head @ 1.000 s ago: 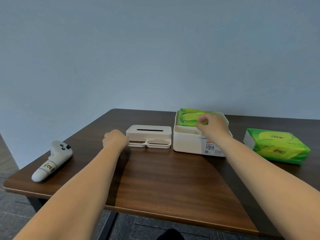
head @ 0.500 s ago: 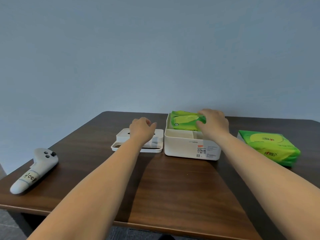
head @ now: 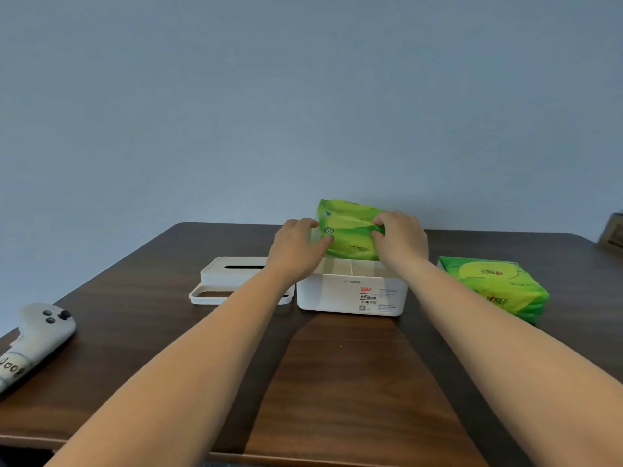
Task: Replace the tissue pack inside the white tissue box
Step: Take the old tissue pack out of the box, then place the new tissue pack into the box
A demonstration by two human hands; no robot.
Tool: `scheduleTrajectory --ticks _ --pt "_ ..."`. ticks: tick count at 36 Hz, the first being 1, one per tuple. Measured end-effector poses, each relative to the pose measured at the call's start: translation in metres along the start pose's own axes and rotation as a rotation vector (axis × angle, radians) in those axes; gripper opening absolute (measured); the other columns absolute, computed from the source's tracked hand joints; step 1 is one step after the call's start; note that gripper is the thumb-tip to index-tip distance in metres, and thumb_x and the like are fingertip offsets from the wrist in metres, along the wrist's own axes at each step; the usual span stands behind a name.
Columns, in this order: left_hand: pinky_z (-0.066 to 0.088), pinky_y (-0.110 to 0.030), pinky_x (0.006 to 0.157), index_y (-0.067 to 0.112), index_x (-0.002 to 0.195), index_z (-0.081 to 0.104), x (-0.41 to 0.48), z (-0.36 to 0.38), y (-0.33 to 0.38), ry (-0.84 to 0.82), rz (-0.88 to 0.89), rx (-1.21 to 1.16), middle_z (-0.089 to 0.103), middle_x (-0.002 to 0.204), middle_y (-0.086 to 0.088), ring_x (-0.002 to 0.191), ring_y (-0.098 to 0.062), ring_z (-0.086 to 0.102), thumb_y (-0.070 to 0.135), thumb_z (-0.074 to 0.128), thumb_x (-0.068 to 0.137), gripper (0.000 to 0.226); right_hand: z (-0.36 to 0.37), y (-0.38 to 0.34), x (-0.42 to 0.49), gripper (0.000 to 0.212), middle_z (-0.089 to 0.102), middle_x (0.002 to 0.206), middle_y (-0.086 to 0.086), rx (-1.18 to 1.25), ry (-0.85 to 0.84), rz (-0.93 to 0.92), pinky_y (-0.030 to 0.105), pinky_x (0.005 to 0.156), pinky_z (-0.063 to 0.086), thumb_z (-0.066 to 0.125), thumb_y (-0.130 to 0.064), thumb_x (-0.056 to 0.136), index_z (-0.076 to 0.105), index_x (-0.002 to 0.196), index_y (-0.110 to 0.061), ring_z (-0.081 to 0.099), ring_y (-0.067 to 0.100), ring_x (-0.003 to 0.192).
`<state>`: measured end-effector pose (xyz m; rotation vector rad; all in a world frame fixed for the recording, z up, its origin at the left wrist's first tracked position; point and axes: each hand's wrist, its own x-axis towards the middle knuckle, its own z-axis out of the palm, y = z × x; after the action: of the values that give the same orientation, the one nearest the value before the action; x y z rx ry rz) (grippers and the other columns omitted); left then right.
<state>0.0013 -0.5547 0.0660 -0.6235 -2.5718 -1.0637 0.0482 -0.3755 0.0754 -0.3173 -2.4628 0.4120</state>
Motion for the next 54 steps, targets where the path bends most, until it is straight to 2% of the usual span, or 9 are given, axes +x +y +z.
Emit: scheduleTrajectory --ticks 12,18,23,31,41,47,50,52,54 --pt "0.04 -0.047 0.106 0.022 0.145 0.033 0.019 0.022 0.061 0.017 0.117 -0.124 0.044 0.144 -0.005 0.132 -0.024 0.044 0.044 0.055 0.089 0.064 -0.052 0.043 0.018 0.024 0.062 0.119 0.006 0.1 0.129 0.062 0.041 0.088 0.046 0.051 -0.025 0.094 0.063 0.113 -0.017 0.047 0.03 0.117" --pt "0.042 -0.043 0.105 0.016 0.141 0.04 0.03 0.053 0.095 -0.008 0.135 -0.155 0.051 0.138 -0.005 0.127 -0.024 0.049 0.038 0.059 0.088 0.06 -0.072 0.089 0.027 0.025 0.061 0.122 0.004 0.07 0.134 0.106 0.041 0.088 0.046 0.05 -0.024 0.095 0.063 0.116 -0.019 0.046 0.029 0.12" --pt "0.044 -0.041 0.102 0.015 0.134 0.049 0.039 0.084 0.114 -0.089 0.178 -0.061 0.056 0.133 -0.006 0.122 -0.024 0.053 0.035 0.058 0.089 0.051 -0.076 0.134 0.034 0.023 0.062 0.121 0.004 0.02 0.071 0.176 0.038 0.087 0.046 0.054 -0.023 0.093 0.065 0.112 -0.02 0.05 0.029 0.118" --pt "0.037 -0.034 0.086 0.021 0.118 0.06 0.058 0.124 0.14 -0.252 0.247 0.413 0.065 0.123 -0.001 0.116 -0.026 0.058 0.034 0.045 0.091 0.033 -0.068 0.186 0.045 0.018 0.068 0.113 0.005 -0.045 -0.16 0.225 0.033 0.08 0.047 0.057 -0.016 0.089 0.071 0.101 -0.017 0.06 0.028 0.105" --pt "0.042 -0.037 0.095 0.024 0.121 0.06 0.049 0.139 0.147 -0.367 0.18 0.468 0.064 0.125 0.001 0.117 -0.024 0.058 0.036 0.045 0.093 0.034 -0.061 0.209 0.042 0.027 0.065 0.127 0.0 -0.067 -0.34 0.176 0.035 0.094 0.048 0.051 -0.014 0.095 0.07 0.114 -0.019 0.059 0.023 0.114" --pt "0.045 -0.038 0.099 0.013 0.126 0.057 0.026 0.142 0.161 -0.401 0.138 0.362 0.061 0.129 -0.008 0.12 -0.028 0.055 0.038 0.047 0.093 0.042 -0.075 0.214 0.025 0.023 0.069 0.114 0.0 0.023 -0.323 0.197 0.031 0.082 0.047 0.054 -0.028 0.091 0.072 0.101 -0.018 0.061 0.022 0.104" --pt "0.041 -0.033 0.094 0.006 0.132 0.049 0.01 0.141 0.171 -0.458 0.091 0.282 0.055 0.134 -0.013 0.124 -0.029 0.051 0.042 0.047 0.094 0.053 -0.085 0.218 0.012 0.042 0.071 0.102 0.013 0.062 -0.327 0.234 0.031 0.073 0.044 0.055 -0.04 0.09 0.071 0.096 -0.002 0.064 0.031 0.099" --pt "0.037 -0.027 0.084 0.006 0.13 0.05 -0.003 0.138 0.177 -0.49 0.079 0.204 0.057 0.132 -0.012 0.123 -0.028 0.052 0.042 0.049 0.095 0.051 -0.092 0.218 0.002 0.062 0.066 0.118 0.023 0.105 -0.341 0.259 0.037 0.086 0.049 0.057 -0.048 0.087 0.062 0.112 0.008 0.061 0.036 0.109" --pt "0.033 -0.023 0.077 0.01 0.126 0.055 -0.016 0.135 0.181 -0.526 0.07 0.124 0.061 0.125 -0.01 0.12 -0.027 0.055 0.039 0.053 0.094 0.043 -0.101 0.216 -0.012 0.075 0.06 0.128 0.018 0.163 -0.396 0.301 0.037 0.096 0.045 0.059 -0.057 0.082 0.054 0.123 0.006 0.057 0.031 0.115"
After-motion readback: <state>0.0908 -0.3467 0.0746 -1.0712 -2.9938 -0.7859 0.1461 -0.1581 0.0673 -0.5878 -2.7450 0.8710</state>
